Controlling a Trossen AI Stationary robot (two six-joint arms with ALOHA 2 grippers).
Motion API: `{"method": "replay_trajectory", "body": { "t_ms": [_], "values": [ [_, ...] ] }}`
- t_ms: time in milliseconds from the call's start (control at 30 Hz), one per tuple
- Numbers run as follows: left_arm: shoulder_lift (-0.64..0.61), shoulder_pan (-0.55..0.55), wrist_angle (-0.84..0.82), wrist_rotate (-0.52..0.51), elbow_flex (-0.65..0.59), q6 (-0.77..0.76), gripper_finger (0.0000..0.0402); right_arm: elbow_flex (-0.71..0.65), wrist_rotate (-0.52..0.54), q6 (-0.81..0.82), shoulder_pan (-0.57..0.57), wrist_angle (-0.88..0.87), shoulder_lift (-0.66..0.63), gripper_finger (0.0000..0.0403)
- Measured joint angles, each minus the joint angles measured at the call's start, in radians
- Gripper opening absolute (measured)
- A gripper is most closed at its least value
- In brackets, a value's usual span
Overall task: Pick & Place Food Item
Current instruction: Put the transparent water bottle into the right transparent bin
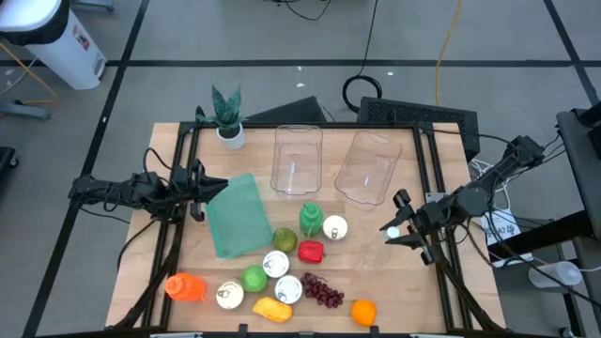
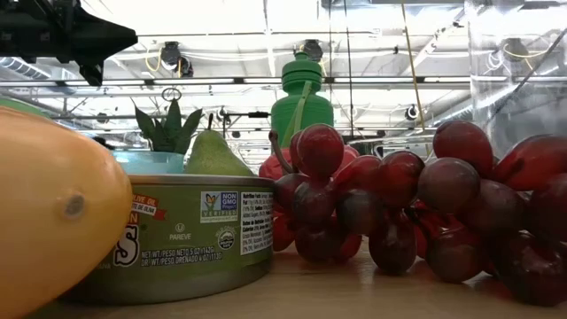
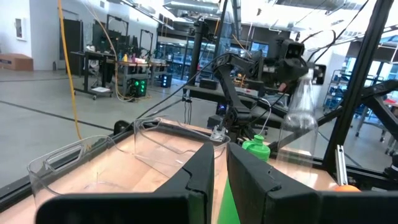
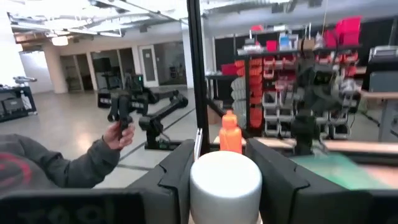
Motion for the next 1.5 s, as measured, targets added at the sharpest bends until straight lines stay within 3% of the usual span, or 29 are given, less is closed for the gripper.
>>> {"method": "replay_trajectory", "body": {
  "t_ms": [367, 633, 800, 1067, 1200, 1500],
  "values": [
    [0.0, 0.0, 0.0, 0.0, 0.0, 0.025, 0.0051, 0.366, 0.036, -0.141, -0.028, -0.223, 0.013, 0.0119],
    [0.0, 0.0, 0.0, 0.0, 0.0, 0.027, 0.0051, 0.598, 0.353, -0.377, -0.109, -0.424, 0.064, 0.012],
    [0.0, 0.0, 0.0, 0.0, 0.0, 0.027, 0.0051, 0.593, 0.388, -0.446, -0.211, -0.446, 0.067, 0.012],
    [0.0, 0.0, 0.0, 0.0, 0.0, 0.027, 0.0051, 0.523, 0.362, -0.364, -0.417, -0.554, 0.073, 0.012],
    [0.0, 0.0, 0.0, -0.008, 0.0, 0.027, 0.0051, 0.393, 0.268, -0.36, -0.519, -0.408, 0.078, 0.012],
    [0.0, 0.0, 0.0, -0.03, 0.0, 0.027, 0.0051, 0.195, 0.2, -0.359, -0.719, -0.145, 0.074, 0.0121]
  ]
}}
